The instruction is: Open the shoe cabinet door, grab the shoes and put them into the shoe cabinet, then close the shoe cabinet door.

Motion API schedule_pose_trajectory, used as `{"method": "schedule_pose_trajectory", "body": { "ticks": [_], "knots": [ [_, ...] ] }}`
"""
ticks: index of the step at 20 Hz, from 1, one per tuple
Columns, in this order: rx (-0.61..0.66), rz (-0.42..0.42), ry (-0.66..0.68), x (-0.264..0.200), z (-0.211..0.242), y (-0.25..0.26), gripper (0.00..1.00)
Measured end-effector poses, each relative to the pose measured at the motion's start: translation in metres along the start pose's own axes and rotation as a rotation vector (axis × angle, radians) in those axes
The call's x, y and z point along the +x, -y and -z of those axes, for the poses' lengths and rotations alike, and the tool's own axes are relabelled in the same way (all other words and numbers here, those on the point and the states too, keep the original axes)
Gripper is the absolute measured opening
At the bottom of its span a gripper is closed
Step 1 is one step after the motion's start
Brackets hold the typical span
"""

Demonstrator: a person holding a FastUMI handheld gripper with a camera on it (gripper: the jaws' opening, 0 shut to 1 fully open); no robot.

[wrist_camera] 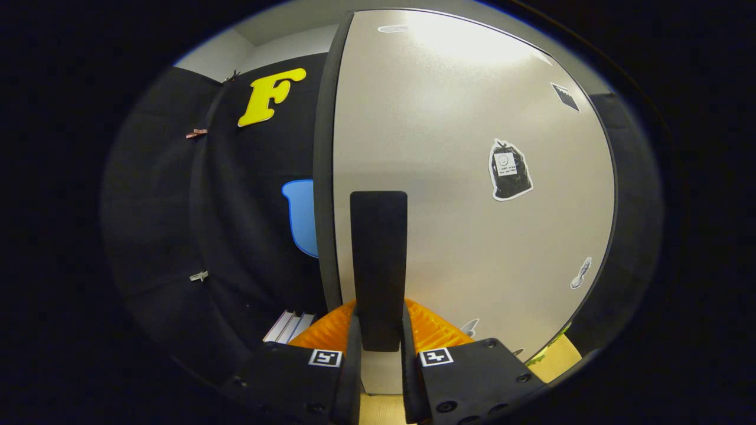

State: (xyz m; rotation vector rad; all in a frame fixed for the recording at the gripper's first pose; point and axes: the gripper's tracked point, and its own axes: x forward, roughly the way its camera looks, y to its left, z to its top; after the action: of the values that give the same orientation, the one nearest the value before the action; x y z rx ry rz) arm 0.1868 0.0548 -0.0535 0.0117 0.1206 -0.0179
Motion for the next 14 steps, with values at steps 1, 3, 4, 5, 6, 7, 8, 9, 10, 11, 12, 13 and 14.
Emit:
{"method": "schedule_pose_trajectory", "body": {
  "ticks": [1, 3, 4, 5, 6, 7, 8, 9, 10, 11, 12, 13, 14],
  "knots": [
    [0.004, -0.007, 0.000, -0.004, 0.000, 0.000, 0.33],
    [0.007, -0.021, -0.009, -0.017, 0.002, -0.001, 0.33],
    [0.004, -0.027, -0.007, -0.029, 0.005, 0.001, 0.33],
    [0.002, -0.034, -0.002, -0.041, 0.007, 0.003, 0.33],
    [0.000, -0.042, 0.003, -0.053, 0.008, 0.005, 0.33],
    [-0.001, -0.052, 0.005, -0.064, 0.009, 0.007, 0.33],
    [-0.004, -0.063, 0.001, -0.076, 0.010, 0.011, 0.33],
    [-0.003, -0.073, -0.007, -0.088, 0.012, 0.015, 0.33],
    [-0.002, -0.082, -0.019, -0.099, 0.013, 0.019, 0.33],
    [0.001, -0.091, -0.025, -0.111, 0.013, 0.023, 0.33],
    [0.004, -0.099, -0.027, -0.123, 0.014, 0.028, 0.33],
    [0.007, -0.105, -0.026, -0.135, 0.015, 0.033, 0.33],
    [0.011, -0.112, -0.027, -0.146, 0.016, 0.039, 0.33]
  ]
}}
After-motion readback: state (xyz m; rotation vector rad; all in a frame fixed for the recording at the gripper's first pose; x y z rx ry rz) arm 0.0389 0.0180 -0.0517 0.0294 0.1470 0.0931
